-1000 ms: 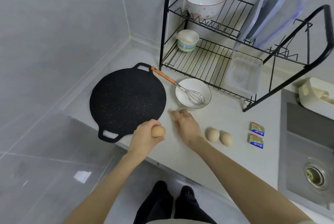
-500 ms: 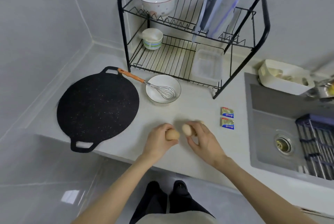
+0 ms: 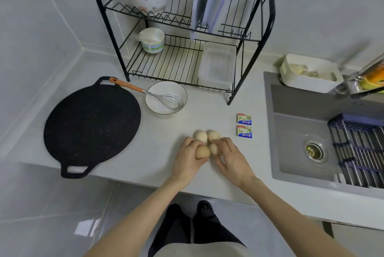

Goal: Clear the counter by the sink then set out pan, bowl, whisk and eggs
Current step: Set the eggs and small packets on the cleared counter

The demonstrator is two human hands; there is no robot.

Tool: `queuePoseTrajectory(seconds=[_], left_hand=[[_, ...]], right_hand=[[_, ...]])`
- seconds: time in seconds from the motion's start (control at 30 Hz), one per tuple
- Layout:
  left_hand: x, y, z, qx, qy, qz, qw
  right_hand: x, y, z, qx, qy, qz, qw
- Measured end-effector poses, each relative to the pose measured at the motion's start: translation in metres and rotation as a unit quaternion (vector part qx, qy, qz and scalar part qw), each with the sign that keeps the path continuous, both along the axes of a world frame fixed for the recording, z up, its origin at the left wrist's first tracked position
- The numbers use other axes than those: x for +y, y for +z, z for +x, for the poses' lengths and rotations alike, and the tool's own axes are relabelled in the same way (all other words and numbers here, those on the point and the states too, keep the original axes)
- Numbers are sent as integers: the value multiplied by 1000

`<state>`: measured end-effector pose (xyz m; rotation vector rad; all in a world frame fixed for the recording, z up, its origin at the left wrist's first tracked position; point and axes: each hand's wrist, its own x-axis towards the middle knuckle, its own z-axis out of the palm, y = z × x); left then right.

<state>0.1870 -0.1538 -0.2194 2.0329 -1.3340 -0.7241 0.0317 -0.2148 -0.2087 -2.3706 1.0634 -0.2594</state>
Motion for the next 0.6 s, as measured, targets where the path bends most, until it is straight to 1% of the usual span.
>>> queuePoseTrajectory(seconds=[0.13, 0.3, 0.47, 0.6], left_hand=[[0, -3, -3, 10, 27, -8, 1000], [1, -5, -4, 7, 38, -17, 999], [6, -5, -2, -3, 47, -22, 999], [12, 2, 7, -10, 43, -38, 998]], right_hand=[[-3, -3, -1, -5, 3, -13, 1000], [-4, -5, -4, -2, -8, -19, 1000], [-5, -5, -8, 16, -17, -23, 999], [-5, -2, -12, 38, -39, -56, 997]])
